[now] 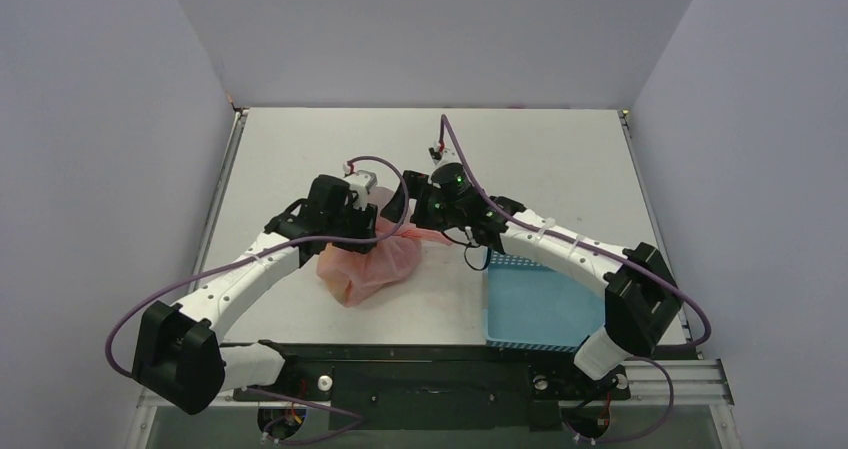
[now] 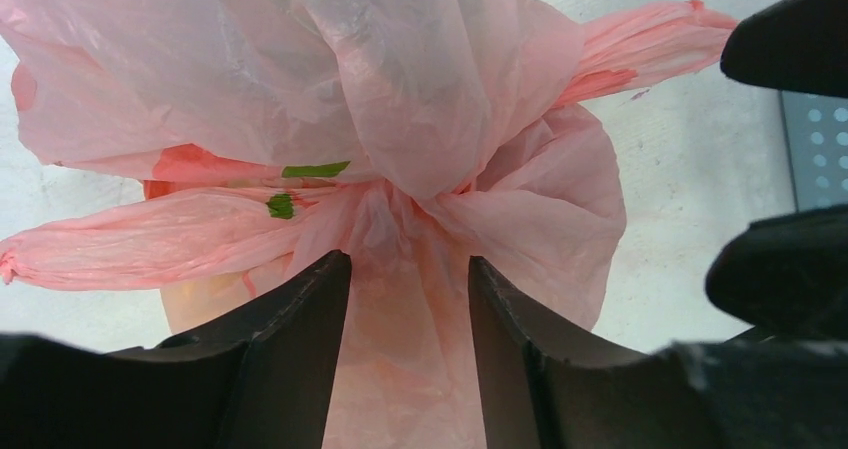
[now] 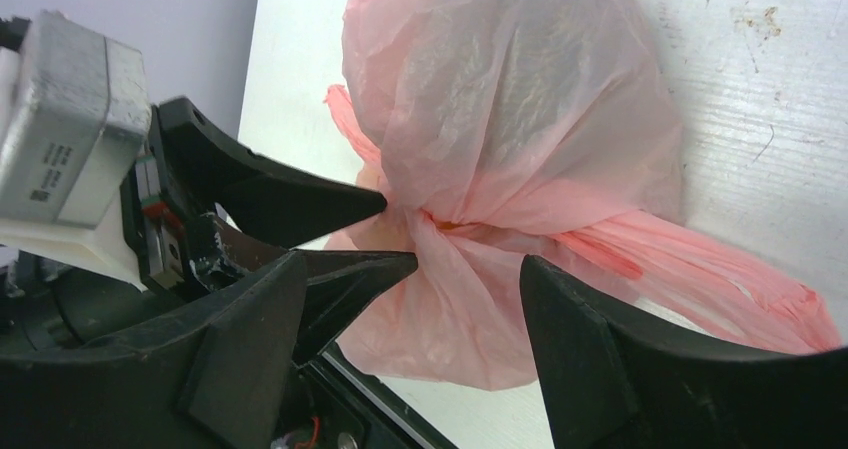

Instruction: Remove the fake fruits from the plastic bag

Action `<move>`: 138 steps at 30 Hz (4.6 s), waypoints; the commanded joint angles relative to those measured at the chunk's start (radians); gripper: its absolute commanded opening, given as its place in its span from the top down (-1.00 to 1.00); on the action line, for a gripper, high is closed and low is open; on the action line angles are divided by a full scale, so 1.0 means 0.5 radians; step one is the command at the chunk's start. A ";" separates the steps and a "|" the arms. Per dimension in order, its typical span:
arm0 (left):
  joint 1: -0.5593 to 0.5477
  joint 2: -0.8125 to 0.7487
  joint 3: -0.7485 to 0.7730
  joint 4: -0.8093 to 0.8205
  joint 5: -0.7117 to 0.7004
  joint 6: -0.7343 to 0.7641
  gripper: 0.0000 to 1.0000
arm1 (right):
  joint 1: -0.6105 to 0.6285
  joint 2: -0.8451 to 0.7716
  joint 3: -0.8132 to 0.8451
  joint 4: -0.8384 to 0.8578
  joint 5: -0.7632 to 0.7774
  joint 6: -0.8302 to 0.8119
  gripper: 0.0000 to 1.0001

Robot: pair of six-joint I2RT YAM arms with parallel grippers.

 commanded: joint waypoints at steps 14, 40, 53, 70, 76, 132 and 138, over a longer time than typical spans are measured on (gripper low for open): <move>0.063 -0.089 -0.039 0.096 0.058 0.142 1.00 | 0.137 0.345 0.296 0.118 0.190 0.288 -0.40; -0.358 -0.429 -0.248 0.260 -0.828 0.212 1.00 | 0.048 0.212 -0.061 0.414 0.329 0.294 1.00; -0.318 -0.572 -0.254 0.304 -0.784 0.246 1.00 | -0.408 0.086 -0.319 0.954 -0.053 0.460 1.00; -0.303 -0.339 0.183 0.159 -0.325 0.128 0.11 | -0.388 -0.127 -0.546 1.132 -0.243 0.383 1.00; -0.285 -0.053 0.327 0.185 -0.254 0.299 0.06 | -0.378 -0.195 -0.551 1.063 -0.212 0.382 1.00; -0.405 -0.717 -0.217 0.632 -0.710 0.477 1.00 | -0.082 -0.780 -0.602 0.450 0.373 -0.036 -0.20; -0.415 -0.733 -0.234 0.645 -0.673 0.483 1.00 | 0.048 -0.611 -0.722 0.978 0.328 0.331 -0.28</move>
